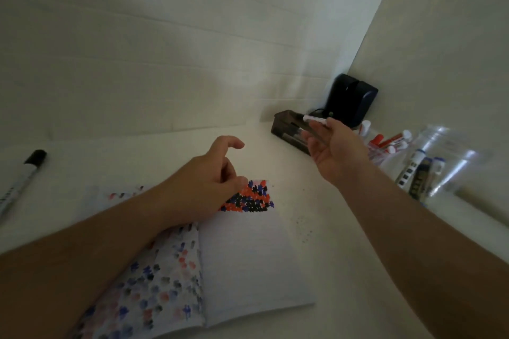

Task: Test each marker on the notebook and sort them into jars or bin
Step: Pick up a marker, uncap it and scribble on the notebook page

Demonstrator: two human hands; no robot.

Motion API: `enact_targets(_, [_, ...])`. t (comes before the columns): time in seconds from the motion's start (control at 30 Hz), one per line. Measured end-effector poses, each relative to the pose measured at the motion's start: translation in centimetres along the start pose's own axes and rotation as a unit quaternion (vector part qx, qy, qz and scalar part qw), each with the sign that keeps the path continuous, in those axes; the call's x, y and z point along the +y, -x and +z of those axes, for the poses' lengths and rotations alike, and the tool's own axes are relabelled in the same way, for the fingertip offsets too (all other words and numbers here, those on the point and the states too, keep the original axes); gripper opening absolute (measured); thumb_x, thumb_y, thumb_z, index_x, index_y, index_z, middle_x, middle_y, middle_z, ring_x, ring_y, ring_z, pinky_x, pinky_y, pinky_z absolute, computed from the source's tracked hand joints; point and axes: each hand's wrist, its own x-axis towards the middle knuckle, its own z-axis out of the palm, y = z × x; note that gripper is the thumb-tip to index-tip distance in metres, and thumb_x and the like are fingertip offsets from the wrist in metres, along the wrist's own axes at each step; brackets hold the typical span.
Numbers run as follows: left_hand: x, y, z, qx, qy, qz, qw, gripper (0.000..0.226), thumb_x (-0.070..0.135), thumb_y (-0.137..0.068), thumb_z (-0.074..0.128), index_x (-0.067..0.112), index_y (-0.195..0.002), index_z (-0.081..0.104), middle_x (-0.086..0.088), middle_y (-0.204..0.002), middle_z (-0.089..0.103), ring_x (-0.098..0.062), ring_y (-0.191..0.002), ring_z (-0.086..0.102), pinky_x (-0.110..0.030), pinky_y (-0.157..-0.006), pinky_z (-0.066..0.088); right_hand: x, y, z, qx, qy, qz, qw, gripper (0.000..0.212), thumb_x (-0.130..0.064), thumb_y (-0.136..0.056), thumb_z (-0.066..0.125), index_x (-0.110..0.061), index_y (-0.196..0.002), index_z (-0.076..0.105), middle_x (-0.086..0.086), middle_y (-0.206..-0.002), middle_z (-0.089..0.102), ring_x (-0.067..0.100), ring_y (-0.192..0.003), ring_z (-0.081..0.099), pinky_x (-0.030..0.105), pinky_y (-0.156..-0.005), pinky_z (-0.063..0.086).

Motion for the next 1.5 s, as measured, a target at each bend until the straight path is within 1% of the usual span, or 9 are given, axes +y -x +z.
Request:
enact_targets(0.2, [0.1,0.3,-0.3,-0.013,-0.013,0.001,1.0,0.047,0.033,-0.099,0.063,0.042,-0.136,0.036,0.003,-0.085,0.067,-0.008,-0.07,0.063,-0.021,-0.065,0.049,-0.1,-0.6,0.9,0.009,0.026,-0.022,0.999,0.057,-0.015,-0.109,0.049,-0.033,-0.159,0.031,0.006,-0.124,0.062,0.033,-0.098,0.076,0.033,-0.078,0.063])
enact_targets(0.37, [-0.1,0.1,-0.2,-0.02,-0.029,0.004,0.999,0.045,0.035,-0.1,0.062,0.042,-0.136,0.037,0.003,-0.086,0.066,-0.007,-0.07,0.061,-0.022,-0.067,0.049,1.8,0.1,0.7,0.012,0.156,-0.081,0.984,0.078,-0.002,-0.101,0.055,-0.038,-0.161,0.02,0.015,-0.121,0.061,0.031,-0.097,0.075,0.042,-0.081,0.064])
enact_targets(0.57, [-0.1,0.0,0.1,-0.023,-0.056,0.012,0.998,0.045,0.035,-0.099,0.063,0.042,-0.135,0.037,0.004,-0.084,0.066,-0.008,-0.07,0.061,-0.024,-0.067,0.051,2.0,-1.1,0.8,0.066,0.149,-0.036,0.986,0.084,0.0,-0.101,0.05,-0.037,-0.163,0.008,0.007,-0.113,0.056,0.022,-0.099,0.07,0.024,-0.059,0.052])
enact_targets(0.7, [-0.1,-0.1,0.2,-0.026,-0.057,0.011,0.998,0.044,0.036,-0.099,0.063,0.043,-0.134,0.037,0.005,-0.083,0.066,-0.007,-0.071,0.062,-0.026,-0.068,0.053,1.9,-1.6,1.3,0.076,0.117,0.003,0.99,0.035,-0.02,-0.111,0.045,-0.035,-0.142,0.044,0.002,-0.097,0.059,0.014,-0.108,0.069,0.02,-0.059,0.046])
enact_targets(0.83, [-0.1,-0.2,0.3,-0.029,-0.059,0.005,0.998,0.044,0.037,-0.099,0.063,0.045,-0.133,0.037,0.006,-0.084,0.067,-0.007,-0.072,0.062,-0.025,-0.069,0.051,1.9,-2.7,1.4,0.07,0.107,-0.057,0.99,0.078,-0.017,-0.099,0.066,-0.041,-0.159,0.023,0.011,-0.119,0.063,0.018,-0.092,0.074,0.02,-0.052,0.048])
enact_targets(1.03, [-0.1,-0.2,0.4,-0.031,-0.067,0.004,0.997,0.044,0.037,-0.099,0.063,0.045,-0.133,0.037,0.007,-0.085,0.067,-0.005,-0.074,0.062,-0.022,-0.069,0.049,2.0,-4.5,1.9,0.097,0.112,-0.026,0.989,0.029,-0.036,-0.109,0.048,-0.018,-0.13,0.057,0.005,-0.086,0.063,0.011,-0.06,0.057,0.018,-0.044,0.04])
enact_targets(1.3, [-0.2,-0.2,0.4,-0.032,-0.072,0.009,0.997,0.043,0.037,-0.099,0.063,0.044,-0.133,0.037,0.007,-0.086,0.067,-0.005,-0.075,0.062,-0.02,-0.069,0.047,2.1,-3.8,2.1,0.047,0.059,-0.047,0.996,0.072,-0.007,-0.108,0.046,-0.054,-0.156,0.019,0.008,-0.136,0.049,0.026,-0.095,0.075,0.024,-0.06,0.058])
enact_targets(1.4, [-0.2,-0.1,0.4,-0.029,-0.064,0.011,0.997,0.044,0.036,-0.099,0.063,0.043,-0.134,0.037,0.007,-0.085,0.067,-0.006,-0.075,0.063,-0.023,-0.07,0.051,3.0,-2.5,2.2,0.01,0.172,-0.055,0.984,0.056,-0.011,-0.107,0.049,-0.046,-0.148,0.035,0.016,-0.138,0.056,0.023,-0.092,0.073,0.025,-0.06,0.059])
enact_targets(1.5, [-0.2,0.0,0.4,-0.009,-0.065,0.014,0.998,0.044,0.033,-0.098,0.065,0.043,-0.133,0.039,0.008,-0.086,0.063,-0.008,-0.074,0.062,-0.027,-0.071,0.054,4.4,-0.1,1.9,-0.053,0.347,-0.13,0.927,0.084,0.001,-0.096,0.062,-0.043,-0.158,0.028,0.004,-0.132,0.058,0.024,-0.097,0.069,0.031,-0.065,0.063])
